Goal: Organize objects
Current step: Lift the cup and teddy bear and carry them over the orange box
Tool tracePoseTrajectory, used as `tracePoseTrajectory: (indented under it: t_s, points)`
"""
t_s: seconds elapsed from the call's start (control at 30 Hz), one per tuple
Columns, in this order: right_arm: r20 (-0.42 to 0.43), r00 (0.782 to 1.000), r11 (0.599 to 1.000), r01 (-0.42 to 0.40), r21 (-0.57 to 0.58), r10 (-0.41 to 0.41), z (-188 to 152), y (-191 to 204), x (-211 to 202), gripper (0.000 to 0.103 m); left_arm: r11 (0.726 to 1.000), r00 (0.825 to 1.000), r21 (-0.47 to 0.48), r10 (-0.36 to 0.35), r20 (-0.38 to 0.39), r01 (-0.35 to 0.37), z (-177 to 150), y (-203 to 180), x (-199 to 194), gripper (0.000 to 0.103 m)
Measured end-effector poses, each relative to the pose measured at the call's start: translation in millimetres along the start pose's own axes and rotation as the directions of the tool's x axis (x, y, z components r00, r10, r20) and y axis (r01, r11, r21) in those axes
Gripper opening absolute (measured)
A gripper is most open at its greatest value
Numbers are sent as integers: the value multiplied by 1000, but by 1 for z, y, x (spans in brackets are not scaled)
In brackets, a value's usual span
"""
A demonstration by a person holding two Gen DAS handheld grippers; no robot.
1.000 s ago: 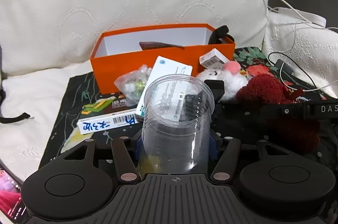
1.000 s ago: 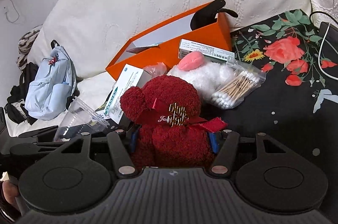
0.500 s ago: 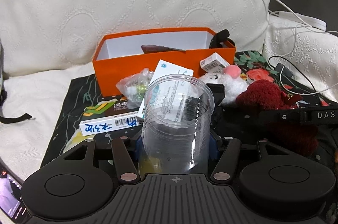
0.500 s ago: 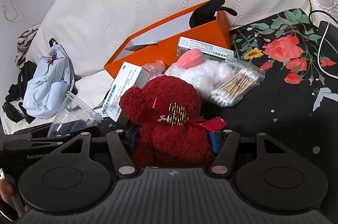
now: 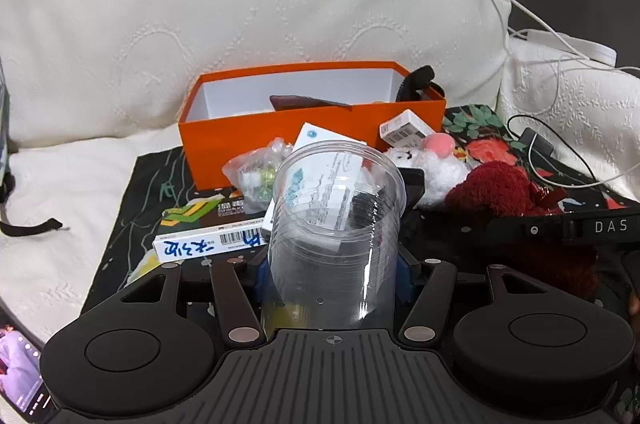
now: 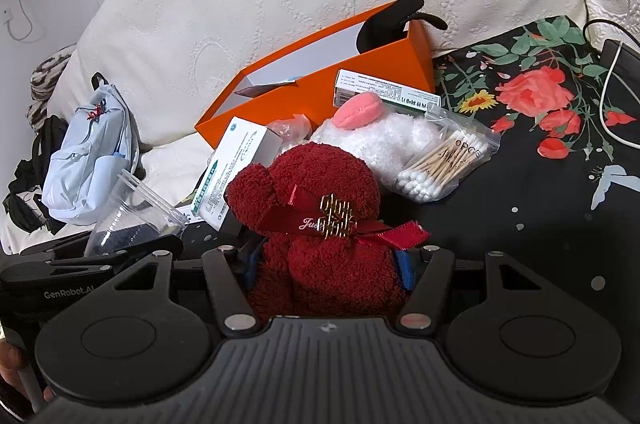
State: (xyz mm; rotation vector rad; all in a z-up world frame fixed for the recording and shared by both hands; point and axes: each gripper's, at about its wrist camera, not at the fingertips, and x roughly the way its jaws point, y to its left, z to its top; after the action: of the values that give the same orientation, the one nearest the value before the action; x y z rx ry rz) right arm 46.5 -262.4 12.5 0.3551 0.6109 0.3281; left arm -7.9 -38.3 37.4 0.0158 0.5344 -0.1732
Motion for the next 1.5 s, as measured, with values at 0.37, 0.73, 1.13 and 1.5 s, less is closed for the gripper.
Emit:
tracePoseTrajectory:
  t_s: [0.37, 0.73, 1.13, 1.5]
  points:
    - [16, 1000, 1000, -24, 14, 24, 2, -1, -4, 66, 1000, 1000, -15, 5, 20, -5, 4, 4, -5, 103]
    - [131, 989, 997, 57, 59, -64, 49, -17, -25, 66, 999, 998, -45, -14, 60, 17, 28, 12, -16, 103]
    - [22, 962, 956, 266, 122, -271, 133, -61, 44, 65, 1000, 996, 10, 9, 90, -10, 102, 38, 4, 103]
    - [-2, 957, 957, 289, -8, -289, 187, -38, 108, 65, 997, 996, 12, 77, 32, -78, 173, 63, 87, 103]
